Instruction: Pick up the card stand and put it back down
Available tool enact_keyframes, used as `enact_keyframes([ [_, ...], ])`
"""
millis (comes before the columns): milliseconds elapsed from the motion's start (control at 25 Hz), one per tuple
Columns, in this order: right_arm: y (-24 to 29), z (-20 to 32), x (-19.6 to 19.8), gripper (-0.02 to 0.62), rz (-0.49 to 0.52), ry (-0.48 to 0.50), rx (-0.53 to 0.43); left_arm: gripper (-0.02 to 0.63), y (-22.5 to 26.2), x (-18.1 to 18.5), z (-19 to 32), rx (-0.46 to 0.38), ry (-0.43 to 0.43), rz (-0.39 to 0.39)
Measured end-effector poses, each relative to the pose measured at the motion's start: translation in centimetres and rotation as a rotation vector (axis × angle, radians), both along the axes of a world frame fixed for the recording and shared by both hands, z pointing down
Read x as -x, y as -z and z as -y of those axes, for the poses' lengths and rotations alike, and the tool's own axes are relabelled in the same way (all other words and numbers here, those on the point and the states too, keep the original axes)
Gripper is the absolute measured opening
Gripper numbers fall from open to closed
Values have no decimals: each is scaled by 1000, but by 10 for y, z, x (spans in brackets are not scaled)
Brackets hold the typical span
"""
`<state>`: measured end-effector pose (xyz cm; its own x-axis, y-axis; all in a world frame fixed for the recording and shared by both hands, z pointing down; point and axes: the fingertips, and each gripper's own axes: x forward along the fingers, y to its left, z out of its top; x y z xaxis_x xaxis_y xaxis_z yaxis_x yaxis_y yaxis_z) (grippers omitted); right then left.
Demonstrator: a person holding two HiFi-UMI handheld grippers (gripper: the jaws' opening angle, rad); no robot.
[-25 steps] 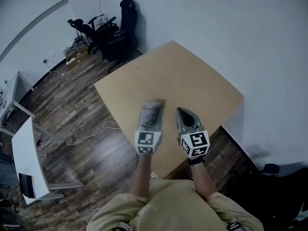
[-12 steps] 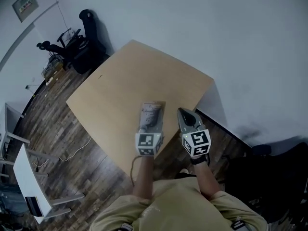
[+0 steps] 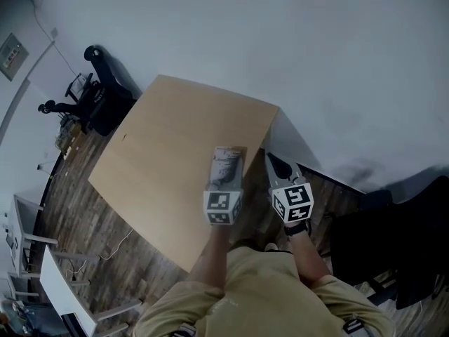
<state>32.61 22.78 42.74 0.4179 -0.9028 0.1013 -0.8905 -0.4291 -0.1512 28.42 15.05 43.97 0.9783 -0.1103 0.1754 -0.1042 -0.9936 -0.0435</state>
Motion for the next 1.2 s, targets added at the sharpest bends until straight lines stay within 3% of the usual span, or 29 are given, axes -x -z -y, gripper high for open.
enact_keyframes([
  [320, -19, -6, -47, 6, 18, -39, 13, 55, -16, -56, 4, -5, -35, 21],
  [520, -37, 23, -87, 6, 15, -48, 56, 55, -36, -93, 47, 9, -24, 31],
  [720, -29, 81, -131, 6, -12, 24, 97, 55, -32, -127, 109, -4, 58, 22],
  [840, -14, 142, -137, 6, -11, 119, 133, 55, -15, -128, 163, 68, 129, 6],
  [1200, -40, 423, -132, 6, 17, 456, 252, 55, -54, -102, 400, 218, 362, 56],
])
